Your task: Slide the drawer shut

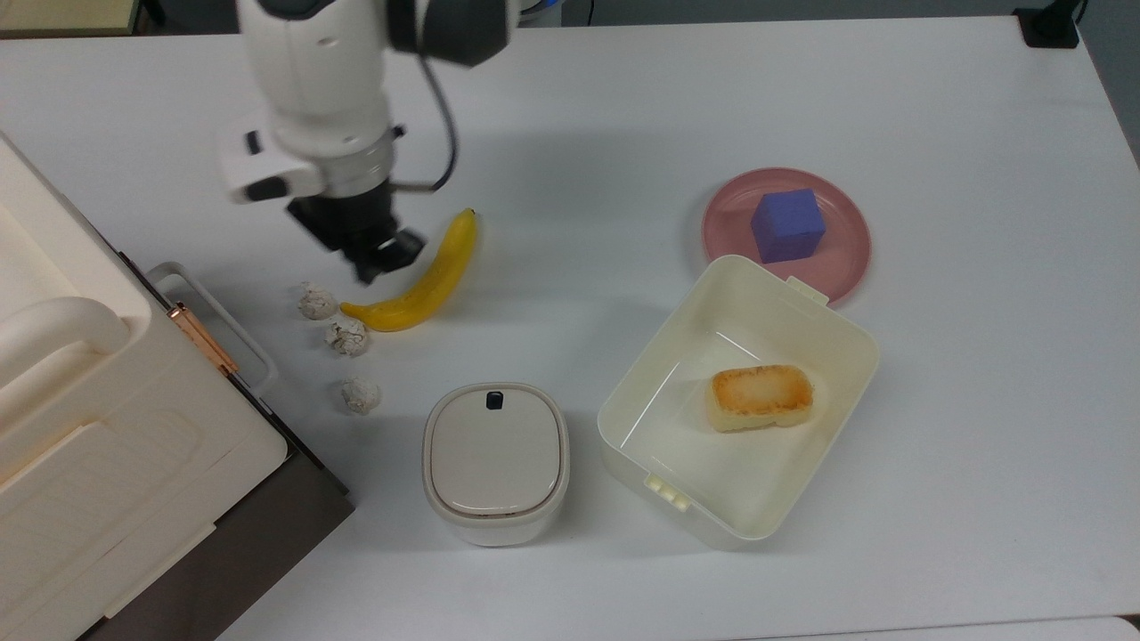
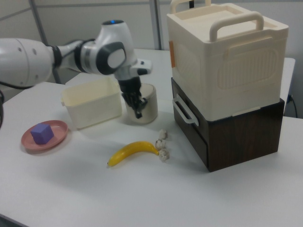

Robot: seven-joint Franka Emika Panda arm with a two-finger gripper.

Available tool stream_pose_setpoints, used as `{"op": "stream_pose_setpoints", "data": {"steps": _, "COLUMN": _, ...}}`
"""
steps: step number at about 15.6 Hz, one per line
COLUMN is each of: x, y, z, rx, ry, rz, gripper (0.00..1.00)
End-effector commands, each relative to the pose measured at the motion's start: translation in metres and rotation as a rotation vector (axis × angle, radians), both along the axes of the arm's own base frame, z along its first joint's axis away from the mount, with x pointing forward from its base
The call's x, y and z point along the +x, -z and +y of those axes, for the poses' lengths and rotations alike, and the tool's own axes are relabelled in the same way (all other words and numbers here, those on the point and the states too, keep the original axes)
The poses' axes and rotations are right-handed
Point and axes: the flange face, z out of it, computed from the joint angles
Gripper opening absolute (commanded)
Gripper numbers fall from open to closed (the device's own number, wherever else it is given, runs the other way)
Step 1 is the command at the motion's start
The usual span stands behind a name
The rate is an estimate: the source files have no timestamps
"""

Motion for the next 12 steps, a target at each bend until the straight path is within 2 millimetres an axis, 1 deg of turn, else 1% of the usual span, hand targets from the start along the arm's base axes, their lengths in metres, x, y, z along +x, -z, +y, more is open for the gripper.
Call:
{"op": "stream_pose_setpoints", "data": {"steps": 1, "x": -0.037, "y": -0.056, "z": 0.023, "rx": 0.074, "ry": -0.255, "rz": 0.077, "gripper": 0.03}}
{"op": "stream_pose_setpoints", "data": {"steps": 2, "x": -0.043, "y": -0.067, "z": 0.029, "rx": 0.082, "ry": -0.312, "rz": 0.084, "gripper": 0.03}}
{"op": "stream_pose_setpoints", "data": {"steps": 4, "x": -0.052, "y": -0.083, "z": 0.047, "rx": 0.082, "ry": -0.425, "rz": 0.095, "gripper": 0.1}}
{"op": "stream_pose_setpoints", "data": {"steps": 5, "x": -0.054, "y": -0.086, "z": 0.048, "rx": 0.08, "ry": -0.45, "rz": 0.098, "gripper": 0.15}}
{"op": "stream_pose_setpoints", "data": {"steps": 6, "x": -0.055, "y": -0.09, "z": 0.048, "rx": 0.074, "ry": -0.466, "rz": 0.095, "gripper": 0.23}}
{"op": "stream_pose_setpoints", "data": {"steps": 7, "x": -0.057, "y": -0.097, "z": 0.046, "rx": 0.065, "ry": -0.48, "rz": 0.083, "gripper": 0.35}}
{"op": "stream_pose_setpoints", "data": {"steps": 8, "x": -0.058, "y": -0.102, "z": 0.042, "rx": 0.059, "ry": -0.491, "rz": 0.077, "gripper": 0.53}}
{"op": "stream_pose_setpoints", "data": {"steps": 9, "x": -0.059, "y": -0.105, "z": 0.038, "rx": 0.052, "ry": -0.498, "rz": 0.073, "gripper": 0.79}}
{"op": "stream_pose_setpoints", "data": {"steps": 10, "x": -0.063, "y": -0.114, "z": 0.036, "rx": 0.034, "ry": -0.5, "rz": 0.064, "gripper": 1.0}}
{"op": "stream_pose_setpoints", "data": {"steps": 12, "x": -0.07, "y": -0.126, "z": 0.032, "rx": 0.007, "ry": -0.5, "rz": 0.055, "gripper": 1.0}}
